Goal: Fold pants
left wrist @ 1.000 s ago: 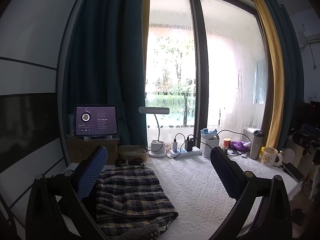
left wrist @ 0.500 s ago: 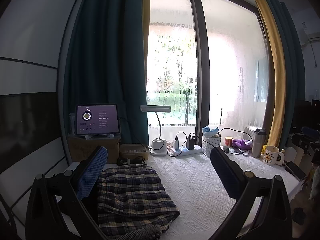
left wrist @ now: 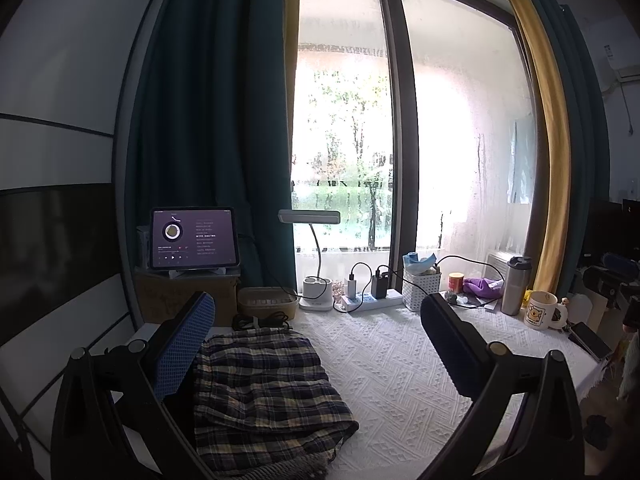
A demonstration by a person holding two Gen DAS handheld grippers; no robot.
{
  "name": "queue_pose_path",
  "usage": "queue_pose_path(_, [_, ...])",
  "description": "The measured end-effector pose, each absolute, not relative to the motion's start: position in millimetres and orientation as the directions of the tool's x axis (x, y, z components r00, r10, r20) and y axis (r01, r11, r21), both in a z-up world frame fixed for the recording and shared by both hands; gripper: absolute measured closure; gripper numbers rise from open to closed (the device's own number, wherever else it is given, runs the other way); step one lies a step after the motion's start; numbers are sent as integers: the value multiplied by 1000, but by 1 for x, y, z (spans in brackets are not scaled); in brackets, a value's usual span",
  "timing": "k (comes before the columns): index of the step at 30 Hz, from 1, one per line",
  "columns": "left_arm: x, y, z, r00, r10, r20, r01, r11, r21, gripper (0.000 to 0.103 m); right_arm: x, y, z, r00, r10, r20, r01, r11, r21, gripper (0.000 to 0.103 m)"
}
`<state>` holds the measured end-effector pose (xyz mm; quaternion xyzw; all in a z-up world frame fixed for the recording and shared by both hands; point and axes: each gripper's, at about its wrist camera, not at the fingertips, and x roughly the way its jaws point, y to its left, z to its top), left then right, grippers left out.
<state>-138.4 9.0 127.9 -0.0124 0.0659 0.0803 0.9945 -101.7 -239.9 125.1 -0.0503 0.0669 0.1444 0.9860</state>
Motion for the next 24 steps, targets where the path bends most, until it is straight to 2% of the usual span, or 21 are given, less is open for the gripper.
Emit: queue_pose_path(24, [-138,3,128,977,162,-140,-165,986,-13,1,-101,-238,124,948,278,-154,-291,954,-75,0])
